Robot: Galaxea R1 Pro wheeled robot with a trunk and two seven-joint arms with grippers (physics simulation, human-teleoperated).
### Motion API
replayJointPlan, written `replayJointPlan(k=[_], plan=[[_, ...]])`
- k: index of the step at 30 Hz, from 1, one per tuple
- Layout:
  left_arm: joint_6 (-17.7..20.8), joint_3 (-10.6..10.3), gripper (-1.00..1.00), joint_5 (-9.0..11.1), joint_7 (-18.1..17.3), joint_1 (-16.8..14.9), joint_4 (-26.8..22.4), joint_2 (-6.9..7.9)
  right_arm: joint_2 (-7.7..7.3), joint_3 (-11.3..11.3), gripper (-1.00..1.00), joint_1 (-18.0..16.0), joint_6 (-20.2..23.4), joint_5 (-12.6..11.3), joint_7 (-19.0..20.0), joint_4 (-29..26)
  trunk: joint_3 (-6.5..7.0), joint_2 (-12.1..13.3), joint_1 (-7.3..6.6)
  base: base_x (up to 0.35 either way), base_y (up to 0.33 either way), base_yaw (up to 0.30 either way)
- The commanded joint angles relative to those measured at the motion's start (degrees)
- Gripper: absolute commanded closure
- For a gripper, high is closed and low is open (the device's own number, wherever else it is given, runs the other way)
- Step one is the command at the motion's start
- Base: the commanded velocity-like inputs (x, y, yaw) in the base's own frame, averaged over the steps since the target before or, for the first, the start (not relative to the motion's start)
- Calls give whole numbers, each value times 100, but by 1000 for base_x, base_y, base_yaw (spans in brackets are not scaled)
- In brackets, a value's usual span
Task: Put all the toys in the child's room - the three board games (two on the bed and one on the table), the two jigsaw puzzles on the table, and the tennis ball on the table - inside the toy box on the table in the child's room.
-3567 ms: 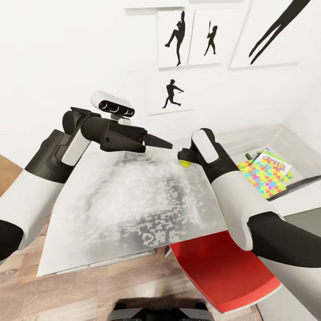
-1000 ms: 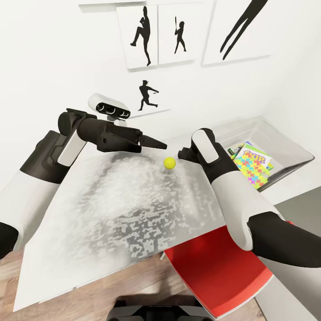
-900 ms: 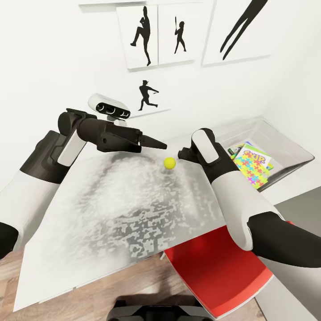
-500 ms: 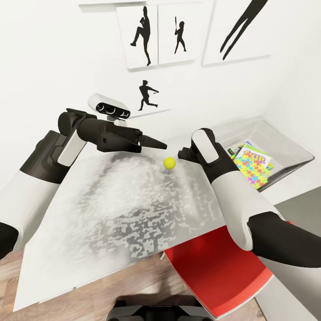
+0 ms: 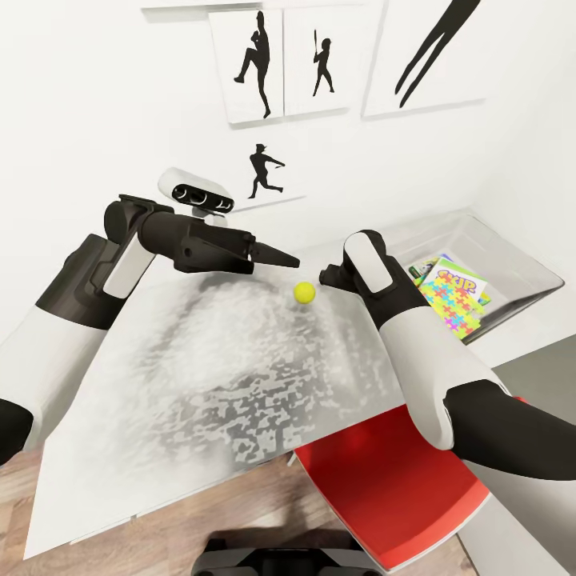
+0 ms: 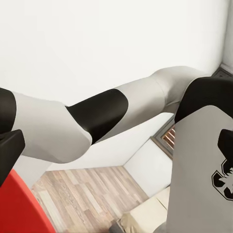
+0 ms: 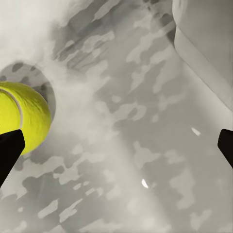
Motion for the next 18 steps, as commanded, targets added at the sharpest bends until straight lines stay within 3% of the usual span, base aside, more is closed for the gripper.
replayJointPlan(k=[1,18], plan=[[61,-14,-100,4,-26,-8,1,5,0,8,-100,-5,16,-48,-57,-3,-9,-10,3,0,16,0],[61,-15,-100,4,-26,-7,1,7,0,8,-100,-5,16,-48,-57,-3,-9,-10,3,0,41,0]])
